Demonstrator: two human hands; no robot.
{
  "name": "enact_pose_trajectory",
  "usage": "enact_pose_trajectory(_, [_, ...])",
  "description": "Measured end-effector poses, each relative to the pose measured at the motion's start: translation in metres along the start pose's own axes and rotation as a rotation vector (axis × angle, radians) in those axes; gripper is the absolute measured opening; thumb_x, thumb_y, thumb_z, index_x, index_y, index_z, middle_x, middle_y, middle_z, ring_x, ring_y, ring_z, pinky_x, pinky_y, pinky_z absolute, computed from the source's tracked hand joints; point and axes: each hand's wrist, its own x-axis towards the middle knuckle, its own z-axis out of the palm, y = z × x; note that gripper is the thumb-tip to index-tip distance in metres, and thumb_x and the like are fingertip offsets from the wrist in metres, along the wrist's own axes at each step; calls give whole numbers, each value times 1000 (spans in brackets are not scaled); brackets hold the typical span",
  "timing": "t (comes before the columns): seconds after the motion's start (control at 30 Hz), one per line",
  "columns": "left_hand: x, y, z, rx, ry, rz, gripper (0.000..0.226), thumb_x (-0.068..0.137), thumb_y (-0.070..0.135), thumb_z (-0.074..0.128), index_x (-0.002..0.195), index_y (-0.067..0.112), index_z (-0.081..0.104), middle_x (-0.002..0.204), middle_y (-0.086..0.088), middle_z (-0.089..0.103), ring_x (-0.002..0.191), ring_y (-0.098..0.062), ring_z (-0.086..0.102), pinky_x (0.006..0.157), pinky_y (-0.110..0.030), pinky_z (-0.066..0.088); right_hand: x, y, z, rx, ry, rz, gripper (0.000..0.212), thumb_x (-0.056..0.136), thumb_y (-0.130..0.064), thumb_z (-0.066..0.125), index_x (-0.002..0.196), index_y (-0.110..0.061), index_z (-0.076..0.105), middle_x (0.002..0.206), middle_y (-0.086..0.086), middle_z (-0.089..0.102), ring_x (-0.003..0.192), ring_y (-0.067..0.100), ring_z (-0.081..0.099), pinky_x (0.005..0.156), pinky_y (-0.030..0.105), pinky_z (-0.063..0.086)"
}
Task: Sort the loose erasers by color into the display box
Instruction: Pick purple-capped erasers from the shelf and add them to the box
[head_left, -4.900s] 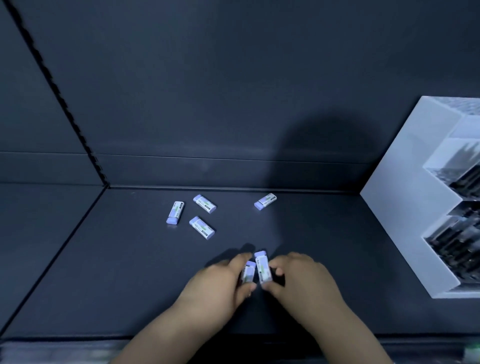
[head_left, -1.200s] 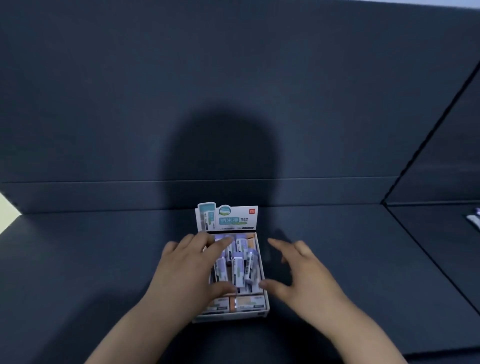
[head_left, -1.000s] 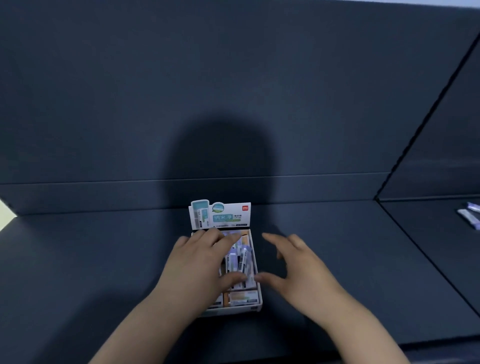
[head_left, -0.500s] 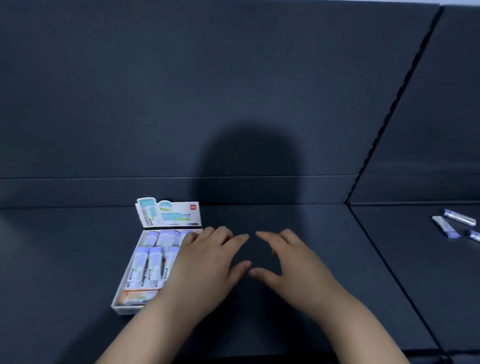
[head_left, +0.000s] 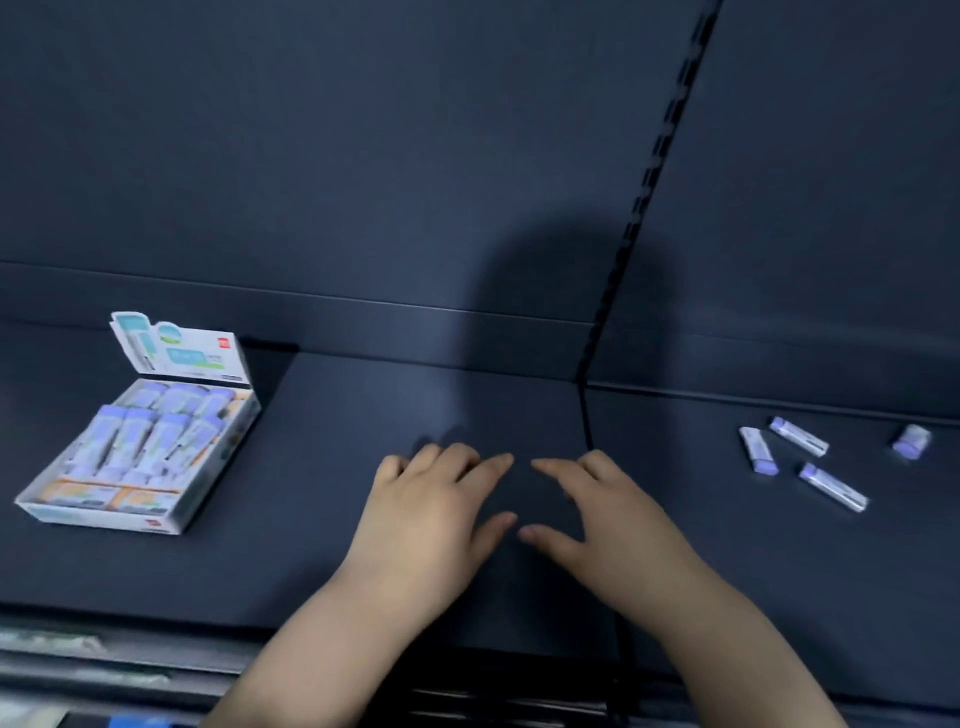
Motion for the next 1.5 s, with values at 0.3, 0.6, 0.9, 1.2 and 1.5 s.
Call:
enact_pose_trajectory(0.3, [16,35,-2,18,-120,53,51,84,53,35,122,30,59,98,11,62,87,-15,63,71,-31,46,-38,32,-9,44,92,99,64,84,-58,52,141,-41,28,119,-14,38,113,9,46,96,26,41])
enact_pose_trajectory(0.6, [39,61,8,-36,-196,205,48,85,51,40,123,27,59,97,11,62,84,-14,62,70,-32,49,-61,53,-19,27,170,272,64,84,-58,53,141,-41,29,122,-11,40,115,10,47,95,25,42])
enact_pose_trajectory(0.9, [58,102,32,-32,-112,212,52,80,51,36,111,24,67,87,10,64,73,-11,64,60,-29,50,-63,106,-47,40,176,255,63,86,-56,51,142,-40,27,125,-12,38,117,10,46,99,24,39])
enact_pose_trajectory(1.2, [97,220,65,-31,-109,142,50,77,52,41,110,26,67,88,10,64,73,-14,64,59,-30,50,-78,211,-108,-69,147,147,60,87,-53,53,141,-38,31,124,-10,40,116,10,47,95,24,41])
enact_pose_trajectory(1.5, [112,279,99,0,-239,-49,59,92,52,39,146,34,21,139,10,36,126,-16,38,99,-32,30,-69,299,-122,-114,14,147,63,86,-53,54,142,-33,31,129,-5,39,118,15,47,98,32,42])
